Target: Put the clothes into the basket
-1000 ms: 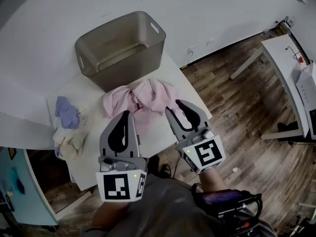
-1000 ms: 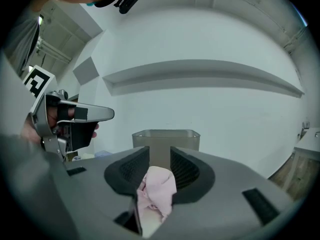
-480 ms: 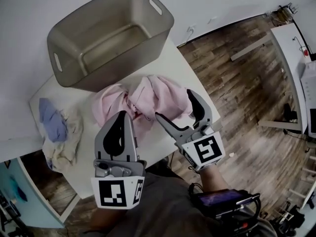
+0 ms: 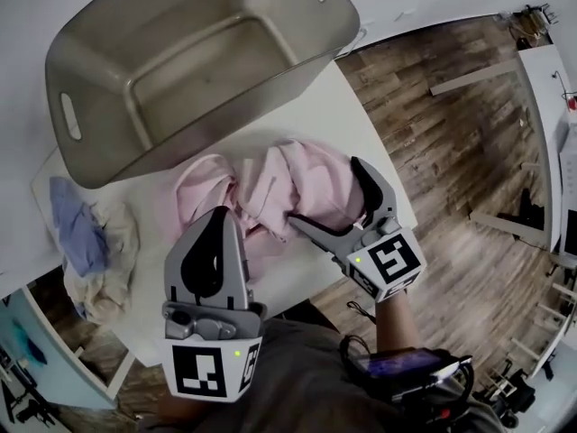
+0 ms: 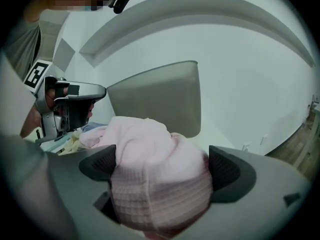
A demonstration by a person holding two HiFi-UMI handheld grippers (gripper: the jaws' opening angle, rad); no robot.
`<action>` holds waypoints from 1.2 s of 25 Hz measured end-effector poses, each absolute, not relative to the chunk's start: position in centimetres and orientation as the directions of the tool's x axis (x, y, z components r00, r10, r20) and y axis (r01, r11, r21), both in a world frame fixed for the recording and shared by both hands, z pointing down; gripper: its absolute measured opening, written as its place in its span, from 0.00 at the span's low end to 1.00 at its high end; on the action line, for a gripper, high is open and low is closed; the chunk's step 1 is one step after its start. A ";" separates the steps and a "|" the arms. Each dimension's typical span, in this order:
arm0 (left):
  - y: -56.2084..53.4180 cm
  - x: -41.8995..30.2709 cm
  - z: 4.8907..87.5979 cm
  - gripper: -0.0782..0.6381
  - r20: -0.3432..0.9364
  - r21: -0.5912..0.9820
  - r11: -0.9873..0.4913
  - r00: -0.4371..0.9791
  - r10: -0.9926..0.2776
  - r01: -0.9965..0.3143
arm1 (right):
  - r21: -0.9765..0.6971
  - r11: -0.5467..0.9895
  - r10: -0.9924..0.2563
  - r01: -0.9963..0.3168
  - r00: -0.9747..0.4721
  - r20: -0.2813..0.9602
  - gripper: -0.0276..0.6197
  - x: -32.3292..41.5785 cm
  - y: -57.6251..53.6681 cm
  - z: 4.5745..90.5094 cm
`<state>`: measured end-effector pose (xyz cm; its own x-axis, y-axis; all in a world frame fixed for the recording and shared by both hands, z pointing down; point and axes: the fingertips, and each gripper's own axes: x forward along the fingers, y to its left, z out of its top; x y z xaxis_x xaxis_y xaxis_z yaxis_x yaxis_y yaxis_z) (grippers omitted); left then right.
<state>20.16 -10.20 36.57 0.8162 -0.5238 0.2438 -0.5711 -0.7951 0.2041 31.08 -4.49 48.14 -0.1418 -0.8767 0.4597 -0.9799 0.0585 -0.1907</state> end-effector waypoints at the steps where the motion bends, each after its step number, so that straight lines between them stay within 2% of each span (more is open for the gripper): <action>1: -10.4 20.2 36.9 0.12 0.249 0.207 -0.793 0.815 -0.524 -0.573 | -0.213 0.066 -0.871 -0.975 -0.160 0.465 0.92 31.1 -4.6 48.6; 7: -11.4 20.9 38.5 0.12 0.271 0.230 -0.784 0.811 -0.518 -0.577 | -0.317 0.109 -0.839 -0.942 -0.258 0.479 0.91 30.7 -4.7 50.9; 8: -11.4 21.0 38.6 0.12 0.273 0.234 -0.783 0.812 -0.516 -0.576 | -0.315 0.117 -0.840 -0.942 -0.263 0.475 0.88 30.7 -4.6 51.0; 11: -11.2 20.9 39.1 0.12 0.279 0.239 -0.780 0.810 -0.516 -0.579 | -0.296 0.135 -0.849 -0.946 -0.264 0.457 0.71 30.3 -4.5 50.8; 15: -9.2 20.7 38.6 0.12 0.279 0.226 -0.778 0.804 -0.525 -0.587 | -0.283 0.132 -0.860 -0.950 -0.251 0.444 0.40 29.9 -3.6 50.3; 17: -7.6 20.8 37.2 0.12 0.263 0.209 -0.783 0.804 -0.532 -0.586 | -0.286 0.117 -0.872 -0.951 -0.236 0.429 0.28 30.3 -2.8 49.7; 18: -6.9 20.7 36.5 0.12 0.255 0.202 -0.782 0.803 -0.539 -0.590 | -0.286 0.113 -0.877 -0.952 -0.231 0.421 0.26 30.5 -2.4 49.3; 22: -4.4 19.5 34.6 0.12 0.231 0.174 -0.770 0.786 -0.573 -0.613 | -0.286 0.128 -0.895 -0.950 -0.234 0.379 0.19 29.9 -1.4 47.5; 30: -1.0 16.4 29.3 0.12 0.155 0.104 -0.739 0.745 -0.649 -0.665 | -0.257 0.192 -0.918 -0.947 -0.266 0.295 0.17 26.9 0.1 41.7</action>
<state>16.36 -0.97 29.29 0.7451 -0.6486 0.1553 -0.6652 -0.7394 0.1038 26.90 0.08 41.68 -0.2658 -0.9177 0.2952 -0.9472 0.1915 -0.2572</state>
